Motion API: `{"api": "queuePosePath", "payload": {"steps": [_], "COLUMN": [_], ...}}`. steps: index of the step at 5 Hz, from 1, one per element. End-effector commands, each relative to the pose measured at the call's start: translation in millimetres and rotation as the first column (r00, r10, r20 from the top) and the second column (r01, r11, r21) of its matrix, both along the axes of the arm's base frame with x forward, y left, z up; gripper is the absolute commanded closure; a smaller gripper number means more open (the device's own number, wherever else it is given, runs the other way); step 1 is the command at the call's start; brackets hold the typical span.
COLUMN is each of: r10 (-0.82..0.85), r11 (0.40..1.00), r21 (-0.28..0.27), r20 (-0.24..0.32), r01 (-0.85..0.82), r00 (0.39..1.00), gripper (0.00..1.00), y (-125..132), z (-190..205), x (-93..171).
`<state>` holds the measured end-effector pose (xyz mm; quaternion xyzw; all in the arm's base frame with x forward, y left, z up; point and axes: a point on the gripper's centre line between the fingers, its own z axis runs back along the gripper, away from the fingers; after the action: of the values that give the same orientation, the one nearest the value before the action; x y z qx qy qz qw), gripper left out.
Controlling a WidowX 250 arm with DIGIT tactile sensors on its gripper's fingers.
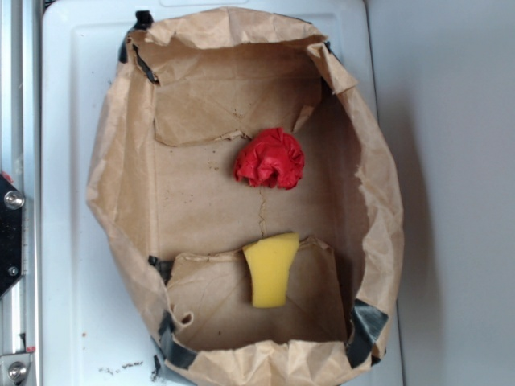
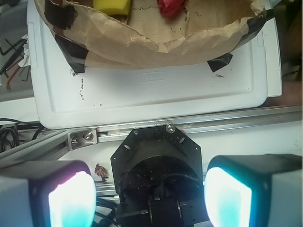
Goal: Grab the green sponge.
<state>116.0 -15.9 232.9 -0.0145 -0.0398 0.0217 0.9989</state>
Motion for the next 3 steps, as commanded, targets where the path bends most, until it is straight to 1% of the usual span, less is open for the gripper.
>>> {"api": "queuePosePath", "payload": {"steps": [1, 2, 3], "r10": [0.0, 0.022, 0.032], "r11": [1.0, 1.0, 0.999], "r21": [0.0, -0.016, -0.023], "r20": [0.0, -0.013, 0.014], "r01": [0.0, -0.023, -0.032], "r00": [1.0, 1.0, 0.999], "gripper": [0.0, 0.0, 0.0], "y": [0, 26, 28], "z": [0, -16, -15], "x": [0, 50, 100]}}
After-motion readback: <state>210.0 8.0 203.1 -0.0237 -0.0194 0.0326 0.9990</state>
